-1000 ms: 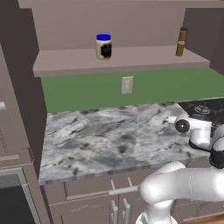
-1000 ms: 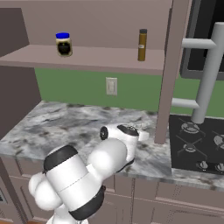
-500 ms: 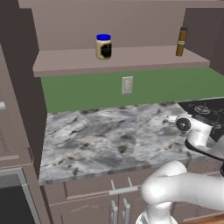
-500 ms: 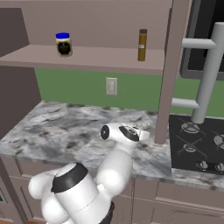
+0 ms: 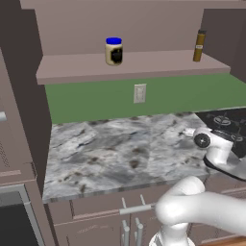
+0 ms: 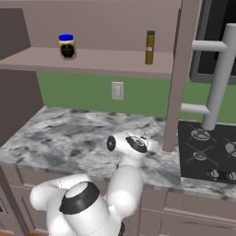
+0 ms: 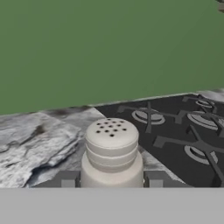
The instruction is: Collect the turmeric, mayonnaise, and shaker from the cabinet and place them next to the stove.
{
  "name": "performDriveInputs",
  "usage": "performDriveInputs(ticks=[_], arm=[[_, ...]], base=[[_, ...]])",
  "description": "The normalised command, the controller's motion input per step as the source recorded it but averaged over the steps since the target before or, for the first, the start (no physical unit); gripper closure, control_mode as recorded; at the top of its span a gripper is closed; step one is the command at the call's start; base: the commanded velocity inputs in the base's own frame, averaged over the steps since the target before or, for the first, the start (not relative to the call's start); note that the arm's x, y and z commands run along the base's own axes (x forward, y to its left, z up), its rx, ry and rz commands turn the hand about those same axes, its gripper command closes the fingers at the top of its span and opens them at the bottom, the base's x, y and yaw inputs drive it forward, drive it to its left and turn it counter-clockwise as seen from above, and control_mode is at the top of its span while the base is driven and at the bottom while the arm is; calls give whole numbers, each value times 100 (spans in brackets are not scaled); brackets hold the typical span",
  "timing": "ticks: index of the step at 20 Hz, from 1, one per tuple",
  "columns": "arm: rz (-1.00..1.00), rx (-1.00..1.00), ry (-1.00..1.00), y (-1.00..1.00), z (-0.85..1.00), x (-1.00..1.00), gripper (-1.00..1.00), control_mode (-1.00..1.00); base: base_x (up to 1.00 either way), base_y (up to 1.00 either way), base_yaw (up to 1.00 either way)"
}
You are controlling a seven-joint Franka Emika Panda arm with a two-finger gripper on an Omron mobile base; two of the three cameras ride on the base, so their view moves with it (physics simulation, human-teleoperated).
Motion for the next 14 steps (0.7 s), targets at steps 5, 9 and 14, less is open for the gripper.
performDriveInputs(ticks=[5,9,14], arm=[[0,0,-3,1,-2,0,-100,-100],[0,0,0,4,0,0,-100,-100],[0,0,0,19,8,-3,-100,-100]], base=[[0,0,0],[0,0,0],[0,0,0]])
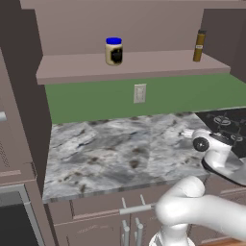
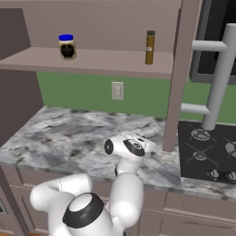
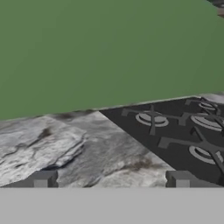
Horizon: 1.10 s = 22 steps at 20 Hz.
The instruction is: Collect the turmeric, mayonnaise, and shaker from the cabinet and place them next to the stove.
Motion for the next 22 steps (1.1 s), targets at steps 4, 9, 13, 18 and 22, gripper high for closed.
performDriveInputs(ticks=[4,9,13,18,22], arm=[[0,0,0,27,25,-4,-100,-100],[0,0,-1,23,34,-8,-100,-100],[-3,0,-2,5,45,-12,-100,-100],[-5,0,-1,0,55,-10,-100,-100],[-5,0,0,0,45,-12,-100,-100]], base=[[0,0,0],[0,0,0],[0,0,0],[0,0,0],[0,0,0]])
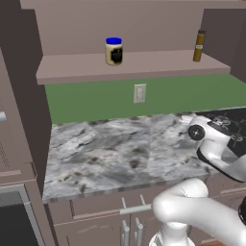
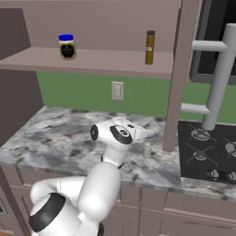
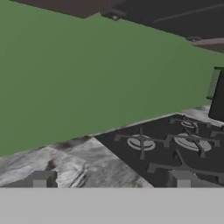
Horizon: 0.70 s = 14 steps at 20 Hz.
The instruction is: Collect the turmeric, mayonnaise, and shaker from the cabinet and place them next to the stove.
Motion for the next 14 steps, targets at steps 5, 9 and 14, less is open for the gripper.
performDriveInputs(ticks=[5,9,14], arm=[[-1,0,0,1,35,-33,-100,-100],[0,0,-2,0,38,-63,-100,-100],[1,0,-4,0,58,-59,-100,-100]], base=[[0,0,0],[0,0,0],[0,0,0]])
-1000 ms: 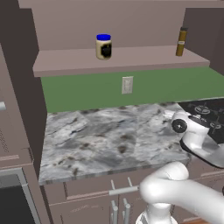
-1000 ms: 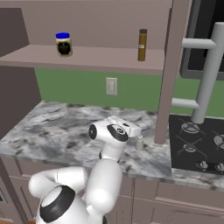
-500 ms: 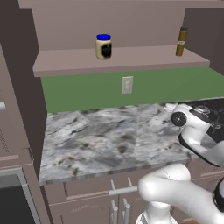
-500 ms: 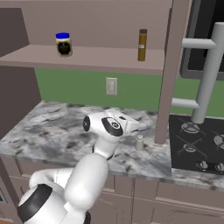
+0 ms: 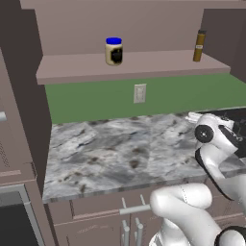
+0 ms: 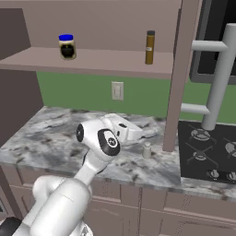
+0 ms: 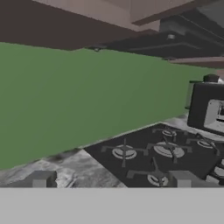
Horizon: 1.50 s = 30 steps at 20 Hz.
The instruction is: Collect the turmeric, mayonnaise, and shaker from the cabinet and place them next to the stove.
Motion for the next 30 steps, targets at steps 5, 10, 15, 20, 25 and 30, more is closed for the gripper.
performDriveInputs(ticks=[5,10,15,20,25,30], arm=[[3,0,-3,3,81,-42,-100,-100],[1,0,-1,6,87,-34,-100,-100],[0,0,0,17,83,-35,-100,-100],[0,0,0,17,77,-35,-100,-100],[1,0,0,13,58,-21,-100,-100],[6,0,0,2,25,0,-100,-100]], base=[[0,0,0],[0,0,0],[0,0,0],[0,0,0],[0,0,0],[0,0,0]])
